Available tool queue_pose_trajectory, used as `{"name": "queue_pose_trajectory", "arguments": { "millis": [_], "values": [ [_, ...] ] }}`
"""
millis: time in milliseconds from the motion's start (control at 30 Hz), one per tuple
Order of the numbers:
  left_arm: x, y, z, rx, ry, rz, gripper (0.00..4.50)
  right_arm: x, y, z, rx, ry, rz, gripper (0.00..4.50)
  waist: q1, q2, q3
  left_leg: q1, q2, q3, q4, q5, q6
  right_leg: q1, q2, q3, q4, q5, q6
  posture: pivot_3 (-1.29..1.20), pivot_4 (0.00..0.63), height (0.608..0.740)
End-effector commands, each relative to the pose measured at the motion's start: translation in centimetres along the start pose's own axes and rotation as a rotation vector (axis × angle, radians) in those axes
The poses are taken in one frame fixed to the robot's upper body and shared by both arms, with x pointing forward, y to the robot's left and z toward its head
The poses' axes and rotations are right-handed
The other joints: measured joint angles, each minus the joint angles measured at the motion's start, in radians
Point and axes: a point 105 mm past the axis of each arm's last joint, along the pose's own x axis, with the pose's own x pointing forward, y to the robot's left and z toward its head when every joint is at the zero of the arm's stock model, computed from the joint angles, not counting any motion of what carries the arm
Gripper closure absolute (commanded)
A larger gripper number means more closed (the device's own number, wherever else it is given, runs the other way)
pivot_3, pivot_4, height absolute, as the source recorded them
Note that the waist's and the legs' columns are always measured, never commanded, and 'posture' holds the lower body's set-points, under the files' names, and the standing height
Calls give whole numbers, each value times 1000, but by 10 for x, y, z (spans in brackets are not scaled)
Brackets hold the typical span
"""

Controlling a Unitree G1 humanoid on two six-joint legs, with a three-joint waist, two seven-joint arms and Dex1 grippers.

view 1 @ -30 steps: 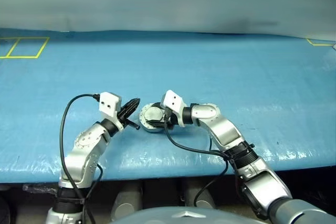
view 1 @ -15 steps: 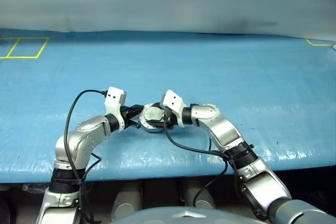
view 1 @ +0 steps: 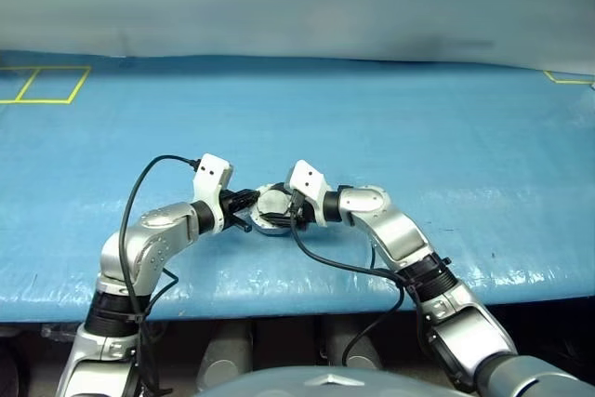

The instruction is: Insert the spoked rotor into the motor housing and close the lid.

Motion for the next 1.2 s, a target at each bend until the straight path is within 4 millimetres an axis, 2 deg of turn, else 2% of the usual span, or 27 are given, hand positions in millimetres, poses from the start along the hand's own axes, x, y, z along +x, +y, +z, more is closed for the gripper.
{"name": "queue_pose_trajectory", "arguments": {
  "millis": [33, 100, 133, 367, 633, 767, 867, 1000, 1200],
  "values": [
    [6, -11, -20, -5, 86, -40, 4500, -3, 4, -15, 71, 40, 11, 723, 1, 0, 0, 0, 0, 0, 0, 0, 0, 0, 0, 0, 0, 0, 0, 0, 150, 740],
    [6, -11, -22, 9, 94, -38, 4500, -6, 2, -14, 57, 30, -16, 147, 1, 0, -1, 0, 0, 0, 0, 0, 0, 0, 0, 0, 0, 0, 0, 0, 150, 740],
    [7, -10, -22, 15, 93, -34, 4500, -7, 1, -14, 49, 29, -35, 25, 2, 1, -1, 0, 0, 0, 0, 0, 0, 0, 0, 0, 0, 0, 0, 0, 150, 740],
    [6, -9, -25, 33, 102, -25, 4500, -27, 1, -14, 73, 11, -99, 25, 8, 1, -2, 0, -1, 0, 0, 0, 0, 1, -1, 0, -1, 0, 0, 0, 150, 740],
    [5, -9, -23, 43, 80, -19, 4500, -68, 12, -5, 141, -25, -192, 25, 14, 1, -2, 0, -1, 1, -1, 0, 0, -1, -2, 0, -2, -1, 0, 0, 150, 740],
    [7, -11, -25, 47, 83, -36, 4500, -87, 22, -6, 320, -86, -237, 25, 16, 1, -2, -2, -1, 0, -1, 0, 0, -2, -2, 0, -2, -1, 0, 0, 150, 740],
    [7, -12, -24, 56, 84, -44, 4500, -90, 20, -11, 489, -141, -294, 25, 15, 1, -2, -3, 0, 0, -1, -1, 0, -3, -2, 0, -2, -1, 0, 0, 150, 740],
    [8, -12, -22, 77, 73, -50, 4500, -81, 19, -31, 794, -157, -355, 25, 16, 1, -2, -3, 0, 0, -1, -1, 0, -4, -2, 0, -2, -1, 0, 0, 150, 740],
    [9, -10, -23, 83, 75, -41, 4500, -60, 18, -22, 1113, -292, -324, 25, 19, 3, -2, -7, 0, 0, -1, -1, 0, -7, -2, -1, -2, -1, 0, 0, 150, 740]
  ]
}}
